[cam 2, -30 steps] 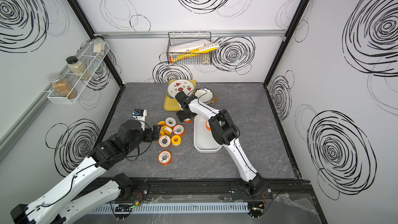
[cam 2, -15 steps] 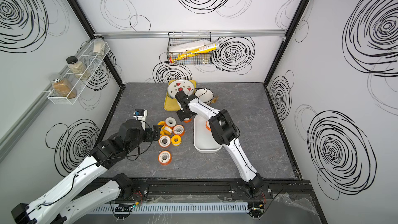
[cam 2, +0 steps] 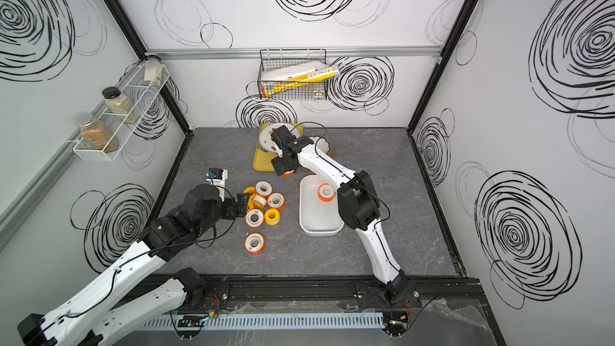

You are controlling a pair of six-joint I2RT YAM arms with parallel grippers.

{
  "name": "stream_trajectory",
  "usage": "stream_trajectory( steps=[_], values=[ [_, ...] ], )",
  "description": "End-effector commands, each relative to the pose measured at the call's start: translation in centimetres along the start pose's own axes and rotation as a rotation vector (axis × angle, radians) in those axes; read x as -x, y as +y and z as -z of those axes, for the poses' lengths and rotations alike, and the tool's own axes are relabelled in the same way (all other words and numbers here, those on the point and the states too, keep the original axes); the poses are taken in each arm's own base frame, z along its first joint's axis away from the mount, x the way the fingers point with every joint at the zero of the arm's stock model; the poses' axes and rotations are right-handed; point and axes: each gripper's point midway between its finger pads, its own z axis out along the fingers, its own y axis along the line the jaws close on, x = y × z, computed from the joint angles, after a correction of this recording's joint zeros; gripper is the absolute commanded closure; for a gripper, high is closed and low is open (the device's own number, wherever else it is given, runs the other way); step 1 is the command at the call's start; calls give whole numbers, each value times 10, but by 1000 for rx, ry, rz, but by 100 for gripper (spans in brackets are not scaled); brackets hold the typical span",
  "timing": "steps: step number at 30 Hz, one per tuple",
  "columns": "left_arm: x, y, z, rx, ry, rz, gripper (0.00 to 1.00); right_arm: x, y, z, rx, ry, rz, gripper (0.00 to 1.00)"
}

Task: Put the sealing tape into the storage box
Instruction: Pick up the sealing tape at the center of the board, then place the sealing tape in the storage box.

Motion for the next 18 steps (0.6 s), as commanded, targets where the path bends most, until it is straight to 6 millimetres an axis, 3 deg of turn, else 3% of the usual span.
stream_trajectory(
  steps=[1, 5, 9, 18],
  values=[
    [6, -1, -1, -10, -32, 1, 3, 2, -9, 32, -56, -38, -15, 41],
    [6, -1, -1, -10, -31, 1, 2, -4, -18, 62, -80, -95, -32, 41],
    [7, -1, 0, -11, -35, 3, 2, -25, -29, 87, -107, -139, -64, 42],
    [7, -2, 0, -16, -33, 3, 2, -104, -40, 94, -91, -122, -119, 43]
  ],
)
